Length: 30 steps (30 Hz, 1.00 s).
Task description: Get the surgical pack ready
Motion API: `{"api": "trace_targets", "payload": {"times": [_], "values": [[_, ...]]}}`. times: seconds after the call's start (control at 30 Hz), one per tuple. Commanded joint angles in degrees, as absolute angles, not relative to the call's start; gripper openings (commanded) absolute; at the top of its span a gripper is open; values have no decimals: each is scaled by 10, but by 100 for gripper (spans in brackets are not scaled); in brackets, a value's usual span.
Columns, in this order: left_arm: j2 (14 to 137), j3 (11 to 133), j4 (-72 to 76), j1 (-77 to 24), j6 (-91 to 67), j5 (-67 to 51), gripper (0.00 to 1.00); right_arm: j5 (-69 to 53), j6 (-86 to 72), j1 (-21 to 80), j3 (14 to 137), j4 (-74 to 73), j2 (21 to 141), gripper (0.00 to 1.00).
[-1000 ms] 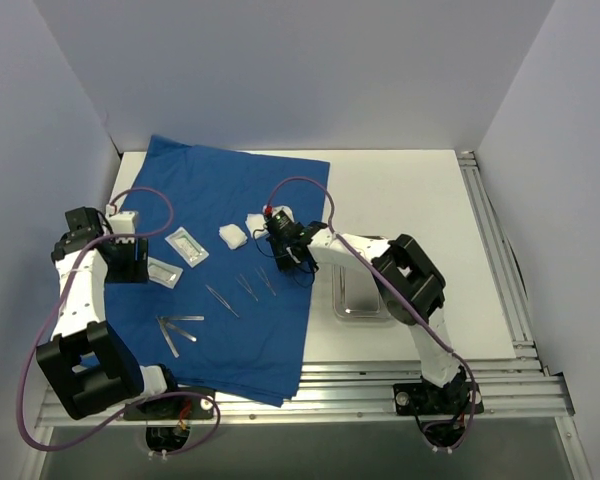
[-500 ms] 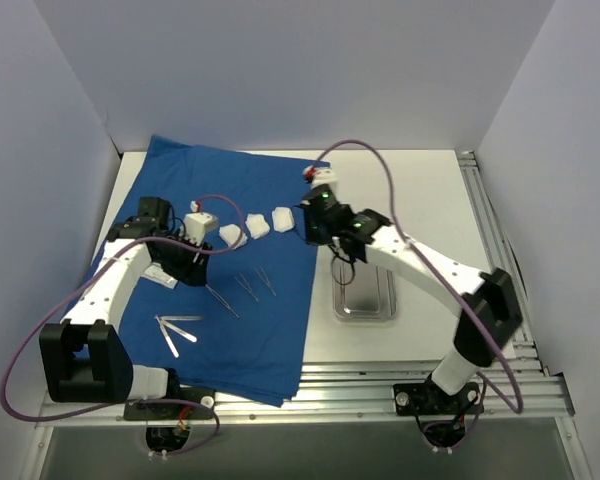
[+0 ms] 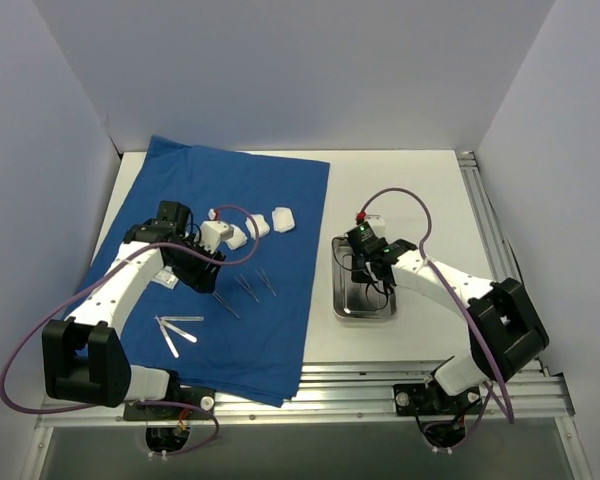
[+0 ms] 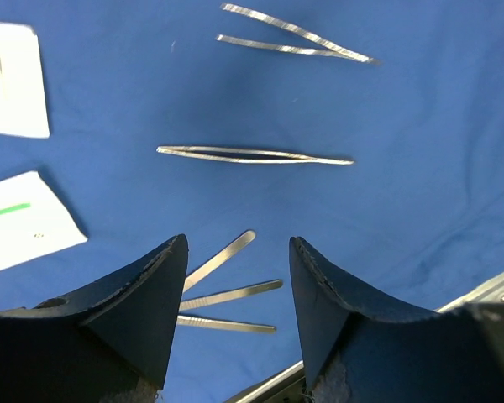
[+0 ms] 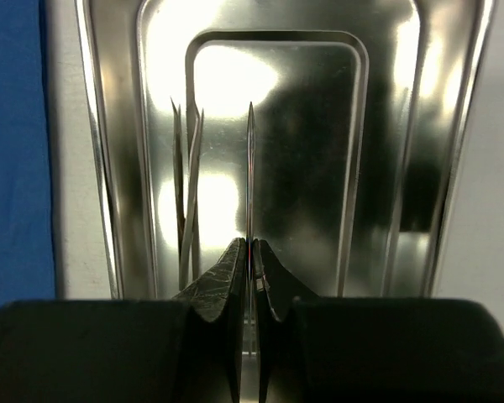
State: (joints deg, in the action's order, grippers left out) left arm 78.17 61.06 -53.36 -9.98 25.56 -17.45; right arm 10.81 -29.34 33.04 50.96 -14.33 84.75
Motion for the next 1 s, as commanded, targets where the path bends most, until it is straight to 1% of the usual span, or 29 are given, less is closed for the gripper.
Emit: {"api": "trace_targets", "payload": {"times": [0.0, 0.17, 0.33, 0.6, 0.7, 0.73, 0.83, 0.97], "values": [[770, 600, -512, -102, 247, -133, 61, 89, -313, 332, 501, -107, 863, 0], [769, 595, -510, -102, 245, -123, 62, 69, -333, 331, 468, -62, 892, 0], [770, 596, -508, -102, 244, -119, 62, 65, -337, 331, 461, -38, 918, 0], [773, 592, -504, -102, 243, -105, 63, 65, -332, 331, 460, -39, 920, 0], [773, 594, -504, -101, 243, -103, 63, 71, -333, 331, 461, -46, 916, 8], [772, 594, -504, -102, 242, -103, 63, 77, -333, 331, 463, -52, 912, 14], [771, 593, -503, -101, 243, -102, 63, 82, -329, 331, 469, -61, 902, 22], [773, 592, -503, -102, 243, -99, 63, 88, -320, 331, 497, -83, 891, 23]]}}
